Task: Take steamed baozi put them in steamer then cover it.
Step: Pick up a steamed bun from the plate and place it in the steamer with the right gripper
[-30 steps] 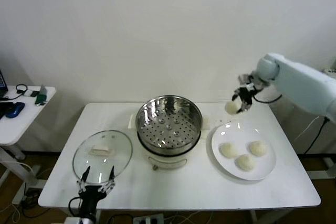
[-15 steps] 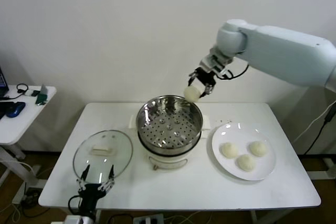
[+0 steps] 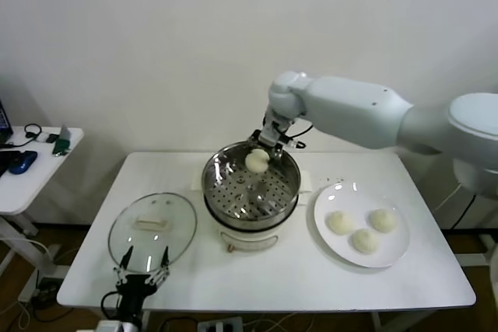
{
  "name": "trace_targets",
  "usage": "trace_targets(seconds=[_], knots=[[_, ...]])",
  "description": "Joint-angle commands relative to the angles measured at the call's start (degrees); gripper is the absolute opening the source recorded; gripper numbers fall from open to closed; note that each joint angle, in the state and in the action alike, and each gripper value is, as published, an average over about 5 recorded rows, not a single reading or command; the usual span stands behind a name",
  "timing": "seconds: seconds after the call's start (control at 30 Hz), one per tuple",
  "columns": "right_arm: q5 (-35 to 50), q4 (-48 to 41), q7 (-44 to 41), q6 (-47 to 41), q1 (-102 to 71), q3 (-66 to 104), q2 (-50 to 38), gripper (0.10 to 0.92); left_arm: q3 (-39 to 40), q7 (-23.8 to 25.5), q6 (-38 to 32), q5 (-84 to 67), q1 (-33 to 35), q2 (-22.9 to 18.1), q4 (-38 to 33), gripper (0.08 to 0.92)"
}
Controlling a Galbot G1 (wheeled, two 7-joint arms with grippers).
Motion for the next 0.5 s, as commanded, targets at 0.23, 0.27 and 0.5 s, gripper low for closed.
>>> trace_targets(seconds=[0.23,0.27,0.5], knots=[[-7.92,-15.63,3.69,6.97,-7.69,3.64,7.65,0.653,0.11,-0.52,-0.33,-0.01,-0.26,-0.05,1.08,0.823],[-7.93,-16.08,3.91,7.25,-7.78,3.76,7.88,0.653,0.1,-0.54,-0.35,-0.01,-0.29,-0.08,1.07,0.823],[-2.82,-11.9,3.33,8.87,-4.54,3.35,5.86,0.783,0.14,-0.55,-0.3,-0.01,0.03,-0.35,0.31,0.823]])
